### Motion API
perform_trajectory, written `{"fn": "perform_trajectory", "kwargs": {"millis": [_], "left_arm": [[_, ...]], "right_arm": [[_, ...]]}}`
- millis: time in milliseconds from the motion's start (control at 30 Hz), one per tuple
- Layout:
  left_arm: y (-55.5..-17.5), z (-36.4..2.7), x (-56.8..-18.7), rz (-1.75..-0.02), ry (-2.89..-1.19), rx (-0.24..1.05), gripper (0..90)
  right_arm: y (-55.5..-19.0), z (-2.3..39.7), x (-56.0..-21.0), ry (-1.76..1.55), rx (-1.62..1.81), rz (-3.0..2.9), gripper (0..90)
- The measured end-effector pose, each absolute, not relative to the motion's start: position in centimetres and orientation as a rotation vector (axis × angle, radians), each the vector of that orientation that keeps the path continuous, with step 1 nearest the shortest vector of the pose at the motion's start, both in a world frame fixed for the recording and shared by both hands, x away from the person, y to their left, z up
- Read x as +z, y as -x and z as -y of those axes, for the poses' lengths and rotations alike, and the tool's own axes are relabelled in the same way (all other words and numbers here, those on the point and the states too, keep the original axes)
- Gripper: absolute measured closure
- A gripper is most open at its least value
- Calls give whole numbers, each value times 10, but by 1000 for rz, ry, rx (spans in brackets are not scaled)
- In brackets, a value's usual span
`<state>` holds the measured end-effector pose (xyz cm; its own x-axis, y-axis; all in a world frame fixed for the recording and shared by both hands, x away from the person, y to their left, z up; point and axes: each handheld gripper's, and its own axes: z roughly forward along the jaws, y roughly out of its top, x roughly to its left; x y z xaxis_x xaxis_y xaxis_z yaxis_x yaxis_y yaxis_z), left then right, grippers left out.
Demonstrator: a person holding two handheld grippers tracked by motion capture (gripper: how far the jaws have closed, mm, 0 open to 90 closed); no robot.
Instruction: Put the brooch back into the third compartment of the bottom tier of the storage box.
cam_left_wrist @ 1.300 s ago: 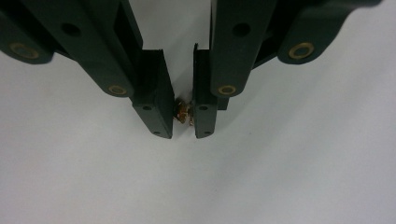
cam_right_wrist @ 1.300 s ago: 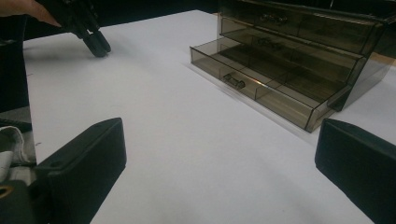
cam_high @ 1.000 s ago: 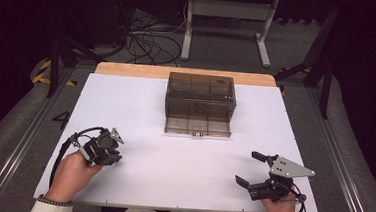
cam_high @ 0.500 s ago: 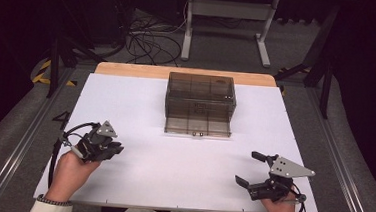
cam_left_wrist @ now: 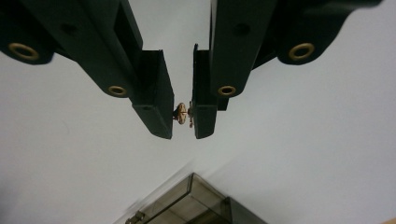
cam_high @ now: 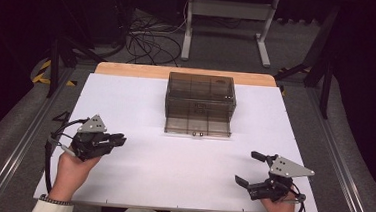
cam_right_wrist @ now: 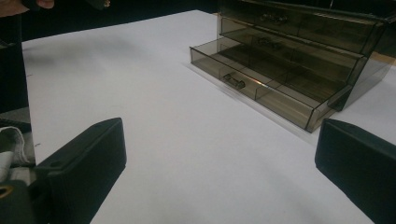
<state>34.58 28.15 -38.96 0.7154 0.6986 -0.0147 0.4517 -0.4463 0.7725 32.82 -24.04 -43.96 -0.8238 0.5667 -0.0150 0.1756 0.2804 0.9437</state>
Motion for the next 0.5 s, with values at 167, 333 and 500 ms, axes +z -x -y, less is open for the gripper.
{"fn": "perform_trajectory", "kwargs": {"millis": [167,333,500], "left_arm": [[-343,-284,-387,-852,-2065,411,788],[-341,-285,-386,-851,-2014,433,788],[-339,-285,-388,-838,-1974,435,788]], "right_arm": [[-328,241,-440,-675,1557,-2207,26],[-328,241,-439,-672,1559,-2208,26],[-328,241,-439,-674,1557,-2207,26]]}}
